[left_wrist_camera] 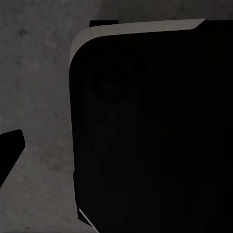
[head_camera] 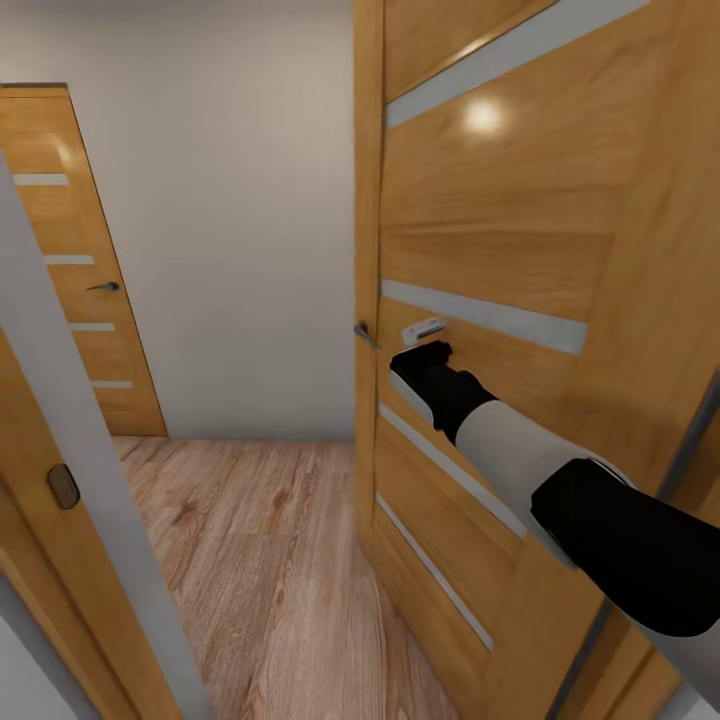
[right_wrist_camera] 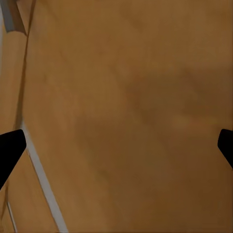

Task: Move the two storage containers from the living room to the garage. In the garage, place one container on the floor and stack the other container on top of it (either order is fine).

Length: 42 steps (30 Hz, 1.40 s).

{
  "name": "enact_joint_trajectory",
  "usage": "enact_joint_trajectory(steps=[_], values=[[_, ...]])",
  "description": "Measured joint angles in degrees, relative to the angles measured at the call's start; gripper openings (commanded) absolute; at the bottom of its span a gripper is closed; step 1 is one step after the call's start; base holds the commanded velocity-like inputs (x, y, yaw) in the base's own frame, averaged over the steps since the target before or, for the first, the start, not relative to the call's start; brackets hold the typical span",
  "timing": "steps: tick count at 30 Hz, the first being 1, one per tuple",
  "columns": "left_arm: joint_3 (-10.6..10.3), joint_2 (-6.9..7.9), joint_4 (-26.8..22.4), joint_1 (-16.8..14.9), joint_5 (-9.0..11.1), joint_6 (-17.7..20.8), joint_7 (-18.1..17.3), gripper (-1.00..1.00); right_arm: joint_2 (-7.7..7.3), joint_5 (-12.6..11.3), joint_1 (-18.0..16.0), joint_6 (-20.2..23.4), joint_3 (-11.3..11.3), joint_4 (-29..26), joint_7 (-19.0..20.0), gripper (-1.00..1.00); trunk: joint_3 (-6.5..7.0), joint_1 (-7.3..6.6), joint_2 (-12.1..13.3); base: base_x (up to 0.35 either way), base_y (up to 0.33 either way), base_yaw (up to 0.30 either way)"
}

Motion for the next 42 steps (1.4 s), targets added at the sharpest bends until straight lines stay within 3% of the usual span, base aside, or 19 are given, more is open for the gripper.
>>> enact_joint_trajectory(steps=[11, 29, 37, 42], values=[[0.0, 0.0, 0.0, 0.0, 0.0, 0.0, 0.0, 1.0, 0.0, -1.4, -2.8, -0.6, -0.3, 4.9, 0.6, 1.0, -0.01, 0.0, 0.0, 0.0, 0.0, 0.0], [0.0, 0.0, 0.0, 0.0, 0.0, 0.0, 0.0, 1.0, 0.0, 0.0, -3.8, -0.5, 0.0, 8.0, 0.3, 1.0, 0.0, 0.0, 0.0, 0.0, 0.0, 0.0], [0.0, -0.12, 0.0, 0.0, 0.0, 0.0, 0.0, 1.0, 0.0, -2.2, -3.7, 0.4, -0.3, 0.8, 1.5, 1.0, 0.0, 0.0, 0.0, 0.0, 0.0, 0.0], [0.0, -0.16, 0.0, 0.0, 0.0, 0.0, 0.0, 1.0, 0.0, -2.9, -3.7, 0.6, -0.4, -0.1, 5.7, 1.0, 0.0, 0.0, 0.0, 0.0, 0.0, 0.0]])
